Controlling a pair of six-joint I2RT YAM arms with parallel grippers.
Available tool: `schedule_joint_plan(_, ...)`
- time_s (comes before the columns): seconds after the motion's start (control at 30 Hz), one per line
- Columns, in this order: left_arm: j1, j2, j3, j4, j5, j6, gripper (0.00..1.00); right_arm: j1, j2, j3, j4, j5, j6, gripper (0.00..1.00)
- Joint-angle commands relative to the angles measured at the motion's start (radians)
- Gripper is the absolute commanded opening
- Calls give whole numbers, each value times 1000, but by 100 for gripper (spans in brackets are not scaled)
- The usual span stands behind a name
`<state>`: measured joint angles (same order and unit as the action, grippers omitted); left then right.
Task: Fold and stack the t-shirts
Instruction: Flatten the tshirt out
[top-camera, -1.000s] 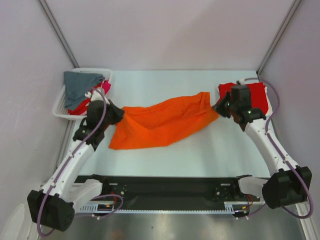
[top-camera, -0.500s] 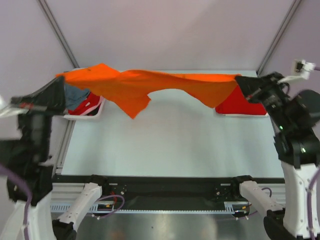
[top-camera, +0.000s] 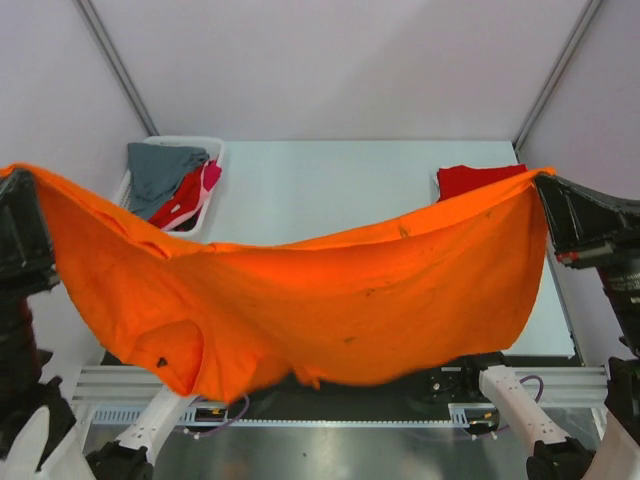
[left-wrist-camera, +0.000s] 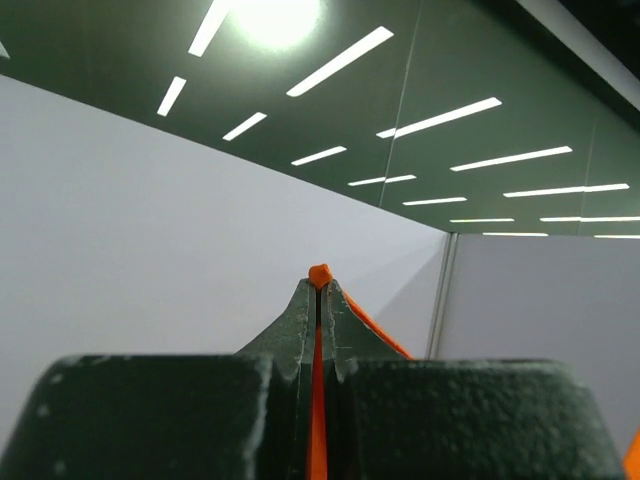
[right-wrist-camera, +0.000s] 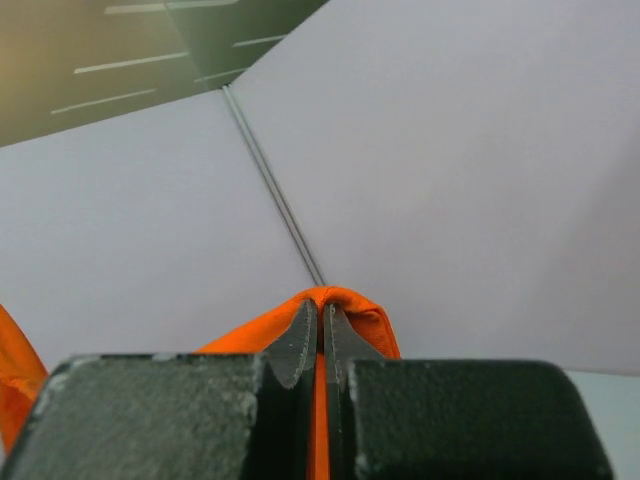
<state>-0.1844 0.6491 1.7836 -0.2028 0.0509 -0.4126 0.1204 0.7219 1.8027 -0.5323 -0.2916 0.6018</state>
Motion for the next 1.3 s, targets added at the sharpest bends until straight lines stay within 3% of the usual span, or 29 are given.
schedule_joint_plan(0.0, 5, 92, -88, 57, -45, 15, 0, -1, 92, -22, -48, 49, -2, 0)
schedule_joint_plan(0.17, 5, 156, -323, 245, -34, -55, 0, -1, 146, -215, 3, 132, 38, 0)
schedule_joint_plan(0.3, 5, 262, -562, 397, -42, -107, 0, -8, 217, -495, 208, 105, 136, 0)
schedule_joint_plan(0.37, 5, 320, -608, 463, -48, -127, 0, -16, 296, -597, 270, 95, 183, 0)
schedule_joint_plan(0.47, 16, 472, -635, 545, -48, -155, 0, -53, 434, -603, 380, 72, 223, 0)
schedule_joint_plan(0.57, 62, 637, -512, 566, -1, -216, 0, -103, 615, -446, 400, -16, 230, 0)
schedule_joint_plan(0.67, 91, 789, -261, 501, 75, -233, 0, -146, 744, -219, 343, -92, 205, 0)
schedule_joint_plan(0.8, 95, 897, 32, 467, 79, -218, 0, -195, 818, -51, 337, -125, 220, 0)
schedule_joint_plan(0.87, 117, 977, 130, 464, 122, -248, 0, -238, 856, -20, 433, -173, 293, 0)
schedule_joint_plan(0.97, 157, 1140, 409, 433, 239, -350, 0, -277, 898, 21, 564, -265, 372, 0)
schedule_joint_plan(1.03, 169, 1262, 691, 402, 303, -376, 0, -292, 939, 56, 584, -299, 397, 0)
schedule_joint_plan(1.17, 171, 1281, 657, 408, 337, -333, 0, -288, 999, 49, 607, -346, 391, 0)
schedule_joint_plan(1.27, 171, 1200, 386, 483, 348, -312, 0, -268, 1057, -32, 673, -409, 423, 0)
